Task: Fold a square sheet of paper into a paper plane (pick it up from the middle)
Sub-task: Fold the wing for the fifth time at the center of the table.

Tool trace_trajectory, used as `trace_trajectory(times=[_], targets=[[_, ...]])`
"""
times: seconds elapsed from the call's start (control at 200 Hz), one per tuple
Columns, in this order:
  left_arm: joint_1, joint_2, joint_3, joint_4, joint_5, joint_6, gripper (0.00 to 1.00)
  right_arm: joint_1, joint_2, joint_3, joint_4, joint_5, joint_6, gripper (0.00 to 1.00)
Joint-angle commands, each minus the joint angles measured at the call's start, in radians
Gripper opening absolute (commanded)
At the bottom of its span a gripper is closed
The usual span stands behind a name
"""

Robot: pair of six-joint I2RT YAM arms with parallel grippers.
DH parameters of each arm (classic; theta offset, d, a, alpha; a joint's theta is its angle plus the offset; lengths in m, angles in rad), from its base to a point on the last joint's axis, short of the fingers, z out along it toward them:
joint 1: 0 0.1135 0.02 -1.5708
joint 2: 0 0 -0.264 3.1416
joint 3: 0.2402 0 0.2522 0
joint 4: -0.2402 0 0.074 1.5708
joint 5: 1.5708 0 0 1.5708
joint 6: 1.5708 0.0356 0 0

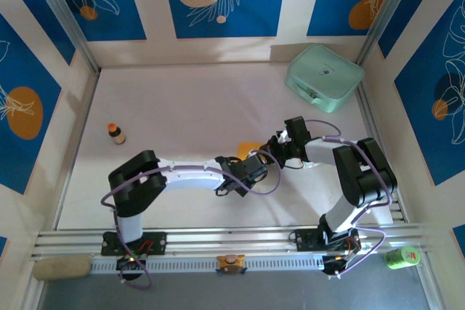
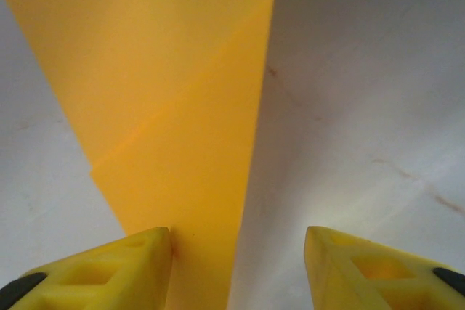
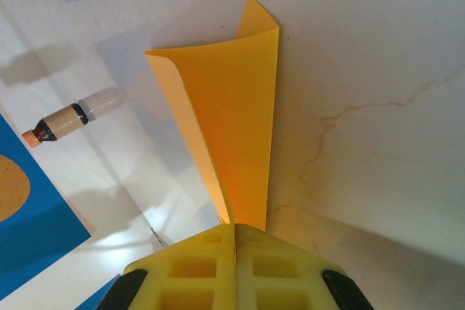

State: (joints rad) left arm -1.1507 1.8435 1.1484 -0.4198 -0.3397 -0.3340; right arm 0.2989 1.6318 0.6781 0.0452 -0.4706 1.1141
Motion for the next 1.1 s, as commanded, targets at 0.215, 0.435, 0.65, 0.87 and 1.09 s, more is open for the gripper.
trace_trajectory(times=[0.215, 0.435, 0.65, 0.87, 1.09], targets=[[-0.006, -0.026, -0.021, -0.007, -0.092, 0.016, 0.37, -0.001, -0.032, -0.014, -0.007, -0.002, 0.012, 0.0], [-0.006, -0.03, -0.026, -0.005, -0.096, 0.01, 0.25, 0.0, -0.034, -0.019, -0.001, -0.002, 0.012, 0.0], [-0.006, -0.031, -0.029, -0.003, -0.098, 0.001, 0.21, -0.001, -0.033, -0.026, 0.008, -0.002, 0.018, 0.0], [-0.006, -0.042, -0.04, 0.02, -0.073, 0.0, 0.25, -0.003, -0.027, -0.026, 0.009, -0.003, 0.018, 0.0], [-0.006, -0.039, -0.041, 0.017, -0.078, -0.01, 0.15, -0.004, -0.03, -0.028, 0.01, -0.003, 0.018, 0.0]])
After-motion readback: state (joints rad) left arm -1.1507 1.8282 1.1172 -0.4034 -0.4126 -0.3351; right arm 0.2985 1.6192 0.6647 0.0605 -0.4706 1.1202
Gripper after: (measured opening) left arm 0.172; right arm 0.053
